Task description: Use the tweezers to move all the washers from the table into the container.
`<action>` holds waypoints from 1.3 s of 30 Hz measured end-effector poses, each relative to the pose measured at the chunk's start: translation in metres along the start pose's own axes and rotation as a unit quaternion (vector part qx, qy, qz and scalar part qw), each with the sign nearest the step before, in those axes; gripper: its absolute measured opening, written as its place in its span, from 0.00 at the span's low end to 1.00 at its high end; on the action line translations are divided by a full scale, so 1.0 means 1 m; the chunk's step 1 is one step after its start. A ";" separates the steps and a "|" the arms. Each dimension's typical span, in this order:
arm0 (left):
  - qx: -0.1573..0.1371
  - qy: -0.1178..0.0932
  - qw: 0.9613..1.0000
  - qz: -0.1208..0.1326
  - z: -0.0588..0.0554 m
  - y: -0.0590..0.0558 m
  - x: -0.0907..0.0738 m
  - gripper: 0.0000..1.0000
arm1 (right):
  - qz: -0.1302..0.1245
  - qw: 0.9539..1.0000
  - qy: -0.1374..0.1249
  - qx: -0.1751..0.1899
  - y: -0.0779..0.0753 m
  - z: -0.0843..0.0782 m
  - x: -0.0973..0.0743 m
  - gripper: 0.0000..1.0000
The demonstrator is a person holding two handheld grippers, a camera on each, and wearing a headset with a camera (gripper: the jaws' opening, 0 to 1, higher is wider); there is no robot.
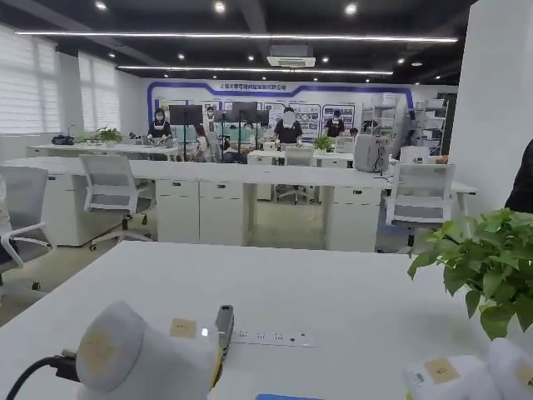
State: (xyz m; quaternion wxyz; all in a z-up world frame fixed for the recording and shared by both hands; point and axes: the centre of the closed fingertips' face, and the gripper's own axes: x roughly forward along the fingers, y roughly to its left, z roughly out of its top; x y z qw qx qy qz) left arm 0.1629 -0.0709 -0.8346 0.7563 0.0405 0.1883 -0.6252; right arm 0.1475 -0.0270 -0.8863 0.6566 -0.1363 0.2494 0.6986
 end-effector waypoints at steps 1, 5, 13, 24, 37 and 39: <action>0.001 -0.001 1.000 0.002 0.002 0.000 -0.001 0.00 | 0.000 1.000 0.000 0.000 0.000 -0.001 0.000 0.04; 0.003 -0.012 1.000 0.003 0.011 0.000 -0.005 0.00 | 0.001 1.000 0.003 0.009 -0.002 -0.007 0.001 0.06; 0.016 -0.005 1.000 0.009 0.013 0.002 -0.008 0.00 | 0.005 1.000 -0.017 0.020 -0.002 -0.006 -0.001 0.10; 0.014 -0.015 1.000 0.000 0.017 0.000 -0.014 0.00 | -0.003 0.999 -0.016 0.028 -0.006 -0.018 0.001 0.13; 0.022 0.004 1.000 0.017 0.011 0.001 -0.028 0.00 | -0.022 1.000 0.003 0.005 -0.013 -0.030 0.002 0.06; 0.022 0.015 0.999 0.022 0.006 0.002 -0.030 0.00 | -0.029 1.000 0.010 -0.002 -0.015 -0.032 0.001 0.06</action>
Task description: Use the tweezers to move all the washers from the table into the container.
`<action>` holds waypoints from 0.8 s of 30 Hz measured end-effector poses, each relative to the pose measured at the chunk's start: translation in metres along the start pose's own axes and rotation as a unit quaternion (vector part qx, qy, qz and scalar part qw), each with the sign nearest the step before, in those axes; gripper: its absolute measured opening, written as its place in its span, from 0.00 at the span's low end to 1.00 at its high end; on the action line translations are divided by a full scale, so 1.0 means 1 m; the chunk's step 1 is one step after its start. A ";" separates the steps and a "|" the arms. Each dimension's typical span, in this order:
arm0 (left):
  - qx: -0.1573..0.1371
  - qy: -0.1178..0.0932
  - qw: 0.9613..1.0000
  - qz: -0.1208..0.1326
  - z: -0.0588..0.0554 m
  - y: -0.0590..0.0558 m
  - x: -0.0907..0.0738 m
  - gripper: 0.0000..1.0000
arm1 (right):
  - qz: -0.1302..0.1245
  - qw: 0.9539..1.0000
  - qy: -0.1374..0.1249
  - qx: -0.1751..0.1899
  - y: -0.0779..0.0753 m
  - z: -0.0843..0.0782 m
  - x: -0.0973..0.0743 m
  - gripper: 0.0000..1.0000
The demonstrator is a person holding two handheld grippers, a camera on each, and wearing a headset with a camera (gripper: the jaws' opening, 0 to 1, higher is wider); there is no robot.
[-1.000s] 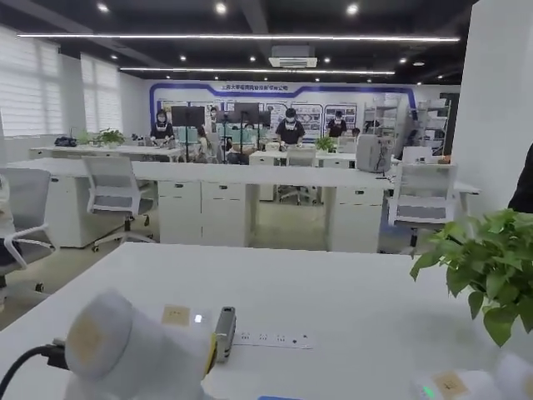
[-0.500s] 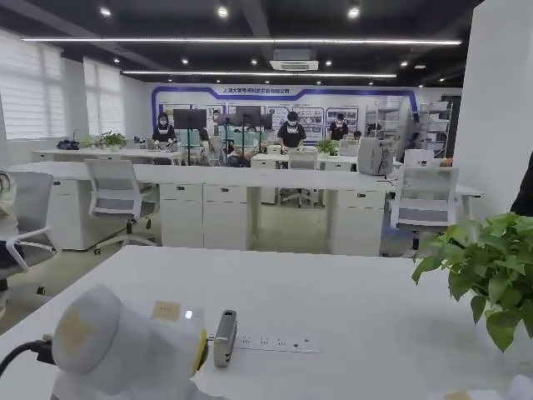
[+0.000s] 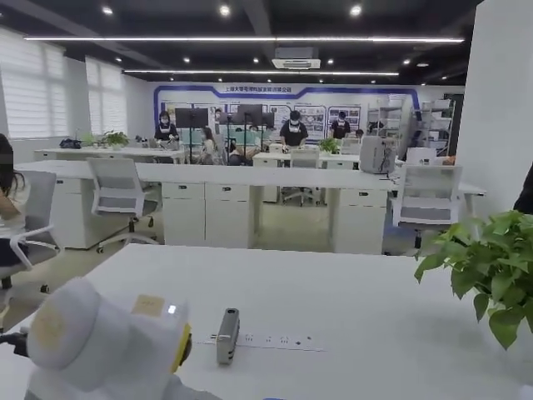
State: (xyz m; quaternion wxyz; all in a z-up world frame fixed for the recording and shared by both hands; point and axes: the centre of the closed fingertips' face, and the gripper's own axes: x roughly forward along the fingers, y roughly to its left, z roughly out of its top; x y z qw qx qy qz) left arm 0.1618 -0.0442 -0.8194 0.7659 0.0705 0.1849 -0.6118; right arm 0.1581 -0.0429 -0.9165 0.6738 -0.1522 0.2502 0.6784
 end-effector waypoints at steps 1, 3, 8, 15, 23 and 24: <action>0.001 0.005 1.000 0.002 -0.002 0.001 -0.001 0.00 | -0.002 1.000 0.004 -0.004 0.000 -0.001 0.000 0.05; 0.001 0.023 1.000 0.014 -0.008 0.003 -0.002 0.00 | -0.008 1.000 0.018 -0.015 -0.001 -0.004 -0.001 0.05; 0.006 0.078 0.997 0.020 -0.025 0.004 -0.001 0.00 | -0.022 0.998 0.045 -0.037 -0.006 -0.013 -0.001 0.04; 0.025 0.131 0.991 0.026 -0.047 0.008 0.004 0.00 | -0.035 0.995 0.077 -0.053 -0.012 -0.026 0.001 0.04; 0.055 0.194 0.979 0.029 -0.076 0.012 0.012 0.00 | -0.047 0.991 0.110 -0.062 -0.019 -0.043 0.003 0.04; 0.057 0.200 0.978 0.029 -0.078 0.013 0.014 0.00 | -0.048 0.990 0.116 -0.065 -0.020 -0.045 0.003 0.04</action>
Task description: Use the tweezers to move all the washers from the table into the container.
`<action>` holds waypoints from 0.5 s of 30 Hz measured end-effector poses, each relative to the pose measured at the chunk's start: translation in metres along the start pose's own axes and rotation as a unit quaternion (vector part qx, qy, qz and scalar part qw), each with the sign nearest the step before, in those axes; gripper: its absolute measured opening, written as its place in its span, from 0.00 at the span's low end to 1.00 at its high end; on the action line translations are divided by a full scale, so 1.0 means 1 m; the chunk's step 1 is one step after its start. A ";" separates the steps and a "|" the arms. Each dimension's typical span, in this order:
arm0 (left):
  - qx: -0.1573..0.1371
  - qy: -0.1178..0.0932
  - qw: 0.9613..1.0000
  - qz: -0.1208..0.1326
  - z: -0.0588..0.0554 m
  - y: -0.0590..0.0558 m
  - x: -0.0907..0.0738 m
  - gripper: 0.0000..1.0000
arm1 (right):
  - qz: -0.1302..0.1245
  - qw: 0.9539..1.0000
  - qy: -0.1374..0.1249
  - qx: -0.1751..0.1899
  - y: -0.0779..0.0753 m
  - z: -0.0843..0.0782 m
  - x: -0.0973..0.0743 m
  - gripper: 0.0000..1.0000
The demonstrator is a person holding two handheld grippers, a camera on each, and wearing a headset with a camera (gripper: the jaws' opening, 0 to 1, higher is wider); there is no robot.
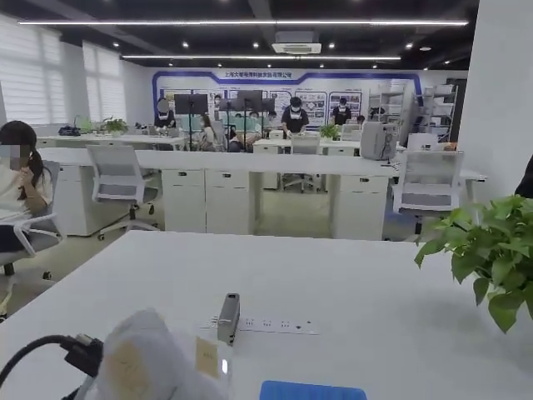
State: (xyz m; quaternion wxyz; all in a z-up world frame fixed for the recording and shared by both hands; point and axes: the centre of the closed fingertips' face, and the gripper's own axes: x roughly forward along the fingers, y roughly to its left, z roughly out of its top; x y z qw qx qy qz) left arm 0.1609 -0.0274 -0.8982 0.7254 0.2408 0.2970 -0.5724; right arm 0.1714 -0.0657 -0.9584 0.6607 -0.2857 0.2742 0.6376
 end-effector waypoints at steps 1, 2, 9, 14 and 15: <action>0.009 0.016 1.000 0.002 -0.005 0.001 0.003 0.00 | -0.004 1.000 0.008 -0.004 -0.001 -0.003 0.002 0.03; 0.018 0.032 0.999 0.006 -0.010 0.003 0.005 0.00 | -0.003 1.000 0.012 -0.008 -0.001 -0.004 0.003 0.03; 0.057 0.101 0.993 0.014 -0.035 0.009 0.029 0.00 | -0.002 0.999 0.032 -0.004 -0.007 -0.020 0.015 0.02; 0.073 0.123 0.989 0.025 -0.049 0.021 0.045 0.00 | -0.010 0.999 0.037 0.005 -0.017 -0.031 0.022 0.02; 0.075 0.124 0.989 0.025 -0.051 0.024 0.049 0.00 | -0.014 0.999 0.044 0.002 -0.020 -0.035 0.024 0.02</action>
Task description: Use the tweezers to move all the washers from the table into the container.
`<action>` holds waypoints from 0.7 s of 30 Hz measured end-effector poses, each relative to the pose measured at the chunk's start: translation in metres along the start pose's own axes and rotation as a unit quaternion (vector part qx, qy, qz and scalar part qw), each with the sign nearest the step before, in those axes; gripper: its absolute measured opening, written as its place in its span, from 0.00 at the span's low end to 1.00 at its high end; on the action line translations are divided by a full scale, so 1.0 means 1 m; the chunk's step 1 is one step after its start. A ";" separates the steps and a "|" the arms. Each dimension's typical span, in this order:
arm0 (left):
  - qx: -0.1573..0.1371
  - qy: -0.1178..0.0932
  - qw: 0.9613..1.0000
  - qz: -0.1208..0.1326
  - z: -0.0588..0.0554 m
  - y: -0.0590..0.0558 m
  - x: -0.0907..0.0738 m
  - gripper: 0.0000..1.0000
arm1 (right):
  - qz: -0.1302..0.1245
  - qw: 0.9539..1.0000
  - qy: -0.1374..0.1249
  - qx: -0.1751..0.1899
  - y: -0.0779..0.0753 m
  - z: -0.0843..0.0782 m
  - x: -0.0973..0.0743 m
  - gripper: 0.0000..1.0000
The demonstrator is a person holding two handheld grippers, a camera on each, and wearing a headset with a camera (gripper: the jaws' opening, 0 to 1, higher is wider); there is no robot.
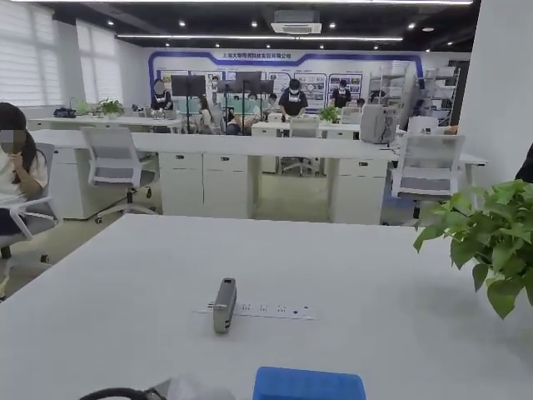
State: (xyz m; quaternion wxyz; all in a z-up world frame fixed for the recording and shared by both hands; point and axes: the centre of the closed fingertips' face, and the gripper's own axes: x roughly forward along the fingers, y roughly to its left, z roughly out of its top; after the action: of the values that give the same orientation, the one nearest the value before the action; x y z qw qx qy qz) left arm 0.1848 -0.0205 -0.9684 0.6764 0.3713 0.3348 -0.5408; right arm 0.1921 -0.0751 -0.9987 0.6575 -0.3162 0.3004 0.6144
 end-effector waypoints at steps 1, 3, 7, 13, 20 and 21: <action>0.003 0.002 1.000 0.000 -0.001 0.001 0.003 0.00 | 0.000 1.000 0.002 -0.001 -0.001 -0.001 0.001 0.02; 0.010 0.008 1.000 -0.002 -0.004 0.003 0.009 0.00 | -0.002 1.000 0.011 -0.003 -0.004 -0.005 0.005 0.02; 0.020 0.019 1.000 0.000 -0.011 0.012 0.022 0.00 | -0.007 1.000 0.019 -0.001 -0.013 -0.013 0.014 0.02; 0.016 0.023 1.000 0.000 -0.020 0.022 0.044 0.00 | -0.001 0.999 0.033 0.023 -0.028 -0.028 0.029 0.03; 0.024 0.040 0.999 -0.014 -0.024 0.027 0.065 0.00 | 0.007 0.998 0.049 0.036 -0.033 -0.045 0.044 0.04; 0.026 0.041 0.999 -0.015 -0.025 0.028 0.068 0.00 | 0.008 0.998 0.053 0.038 -0.033 -0.048 0.046 0.04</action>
State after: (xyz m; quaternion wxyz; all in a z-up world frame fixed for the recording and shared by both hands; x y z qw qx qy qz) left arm 0.2234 -0.0278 -1.0347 0.6440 0.4053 0.3539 -0.5439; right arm 0.2279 -0.0858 -1.0627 0.6477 -0.3204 0.3604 0.5899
